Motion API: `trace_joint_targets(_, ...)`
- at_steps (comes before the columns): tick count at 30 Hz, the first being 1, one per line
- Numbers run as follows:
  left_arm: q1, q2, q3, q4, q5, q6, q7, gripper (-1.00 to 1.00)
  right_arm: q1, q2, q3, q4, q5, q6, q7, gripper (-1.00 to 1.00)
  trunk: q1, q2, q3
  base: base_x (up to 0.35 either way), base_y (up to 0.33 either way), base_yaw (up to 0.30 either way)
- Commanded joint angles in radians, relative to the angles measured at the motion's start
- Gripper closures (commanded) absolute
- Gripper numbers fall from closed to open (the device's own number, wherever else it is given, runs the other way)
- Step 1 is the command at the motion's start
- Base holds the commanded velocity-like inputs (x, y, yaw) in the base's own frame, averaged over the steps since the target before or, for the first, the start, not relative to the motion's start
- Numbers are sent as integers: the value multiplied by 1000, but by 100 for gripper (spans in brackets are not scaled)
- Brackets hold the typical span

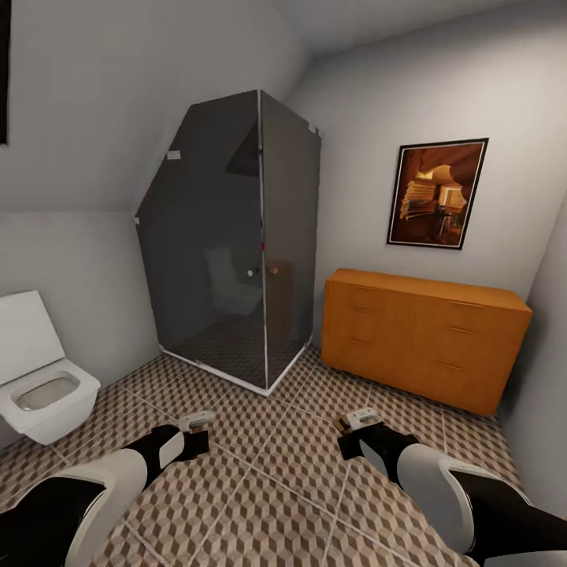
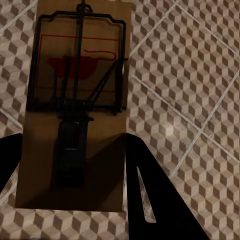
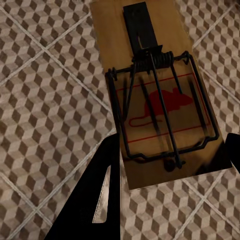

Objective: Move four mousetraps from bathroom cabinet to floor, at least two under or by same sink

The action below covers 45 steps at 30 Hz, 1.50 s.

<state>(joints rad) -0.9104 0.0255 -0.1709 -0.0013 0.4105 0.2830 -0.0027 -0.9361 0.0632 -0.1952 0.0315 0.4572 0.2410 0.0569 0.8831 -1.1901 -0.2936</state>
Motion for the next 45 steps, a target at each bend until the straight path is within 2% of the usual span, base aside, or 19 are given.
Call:
trace_joint_targets(1, -1, 0, -9, 0, 7, 4, -1, 100, -1, 0, -8, 1, 9, 3, 1, 100, 0, -1, -1, 0, 0, 265)
trace_joint_targets(13, 8, -1, -9, -1, 7, 2, -1, 100, -1, 0, -9, 1, 6, 5, -1, 100, 0, -1, -1, 0, 0, 117)
trace_joint_targets(22, 30, 4, -9, -1, 7, -1, 0, 100, -1, 1, -9, 1, 7, 6, 1, 100, 0, -1, -1, 0, 0, 278)
trace_joint_targets(45, 33, 5, -9, -2, 7, -1, 0, 100, 3, 2, -8, 2, 9, 5, 2, 100, 0, -1, -1, 0, 0, 252)
